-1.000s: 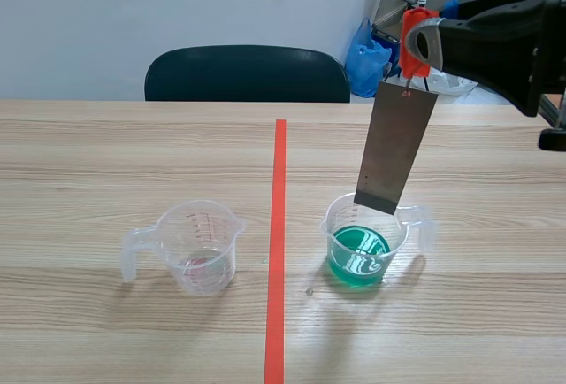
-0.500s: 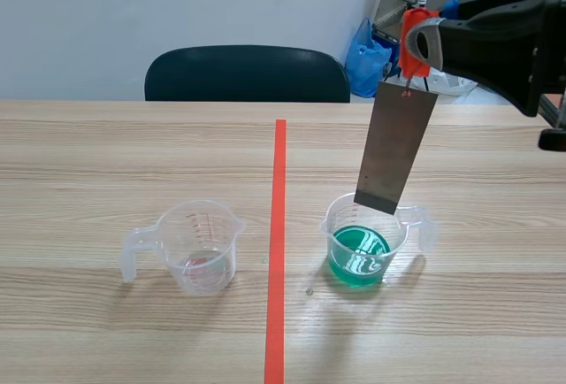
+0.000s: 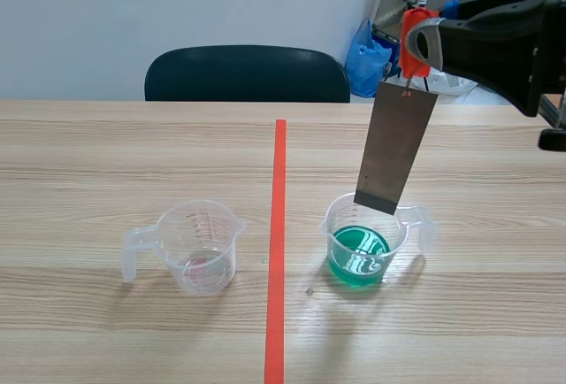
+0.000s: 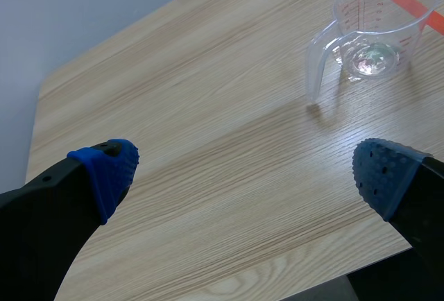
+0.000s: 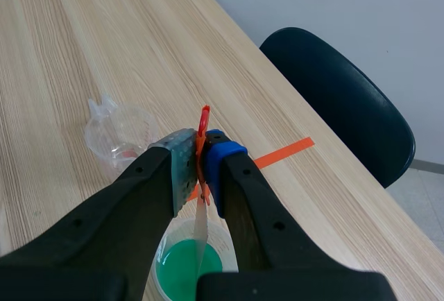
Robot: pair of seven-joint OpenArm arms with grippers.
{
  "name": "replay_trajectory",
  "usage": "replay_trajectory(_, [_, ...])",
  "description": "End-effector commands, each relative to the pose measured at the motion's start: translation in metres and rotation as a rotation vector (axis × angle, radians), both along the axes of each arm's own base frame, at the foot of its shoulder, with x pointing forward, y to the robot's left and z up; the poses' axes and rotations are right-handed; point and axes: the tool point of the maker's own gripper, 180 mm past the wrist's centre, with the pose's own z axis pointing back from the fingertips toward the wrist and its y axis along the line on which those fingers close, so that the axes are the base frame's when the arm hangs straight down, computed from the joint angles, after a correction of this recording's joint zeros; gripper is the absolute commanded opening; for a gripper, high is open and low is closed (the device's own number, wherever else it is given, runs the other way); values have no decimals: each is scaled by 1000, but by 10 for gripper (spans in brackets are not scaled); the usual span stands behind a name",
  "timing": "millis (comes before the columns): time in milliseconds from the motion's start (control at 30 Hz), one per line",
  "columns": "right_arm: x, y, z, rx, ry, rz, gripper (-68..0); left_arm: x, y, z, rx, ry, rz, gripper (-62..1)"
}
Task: Do the redox reaction experiment
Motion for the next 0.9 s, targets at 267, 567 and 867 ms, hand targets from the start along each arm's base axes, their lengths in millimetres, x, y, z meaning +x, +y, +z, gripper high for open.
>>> replay_trajectory(267, [1,3,12,38,-30,4,-669,2,-3,5,-17,-23,2,14])
replay_trajectory(567, [1,3,12,38,-31,4,-669,2,-3,5,-17,-23,2,14])
replay_trajectory(867, [1,3,12,37,-30,4,-669,7,-10,9,-95,-23,-34,14])
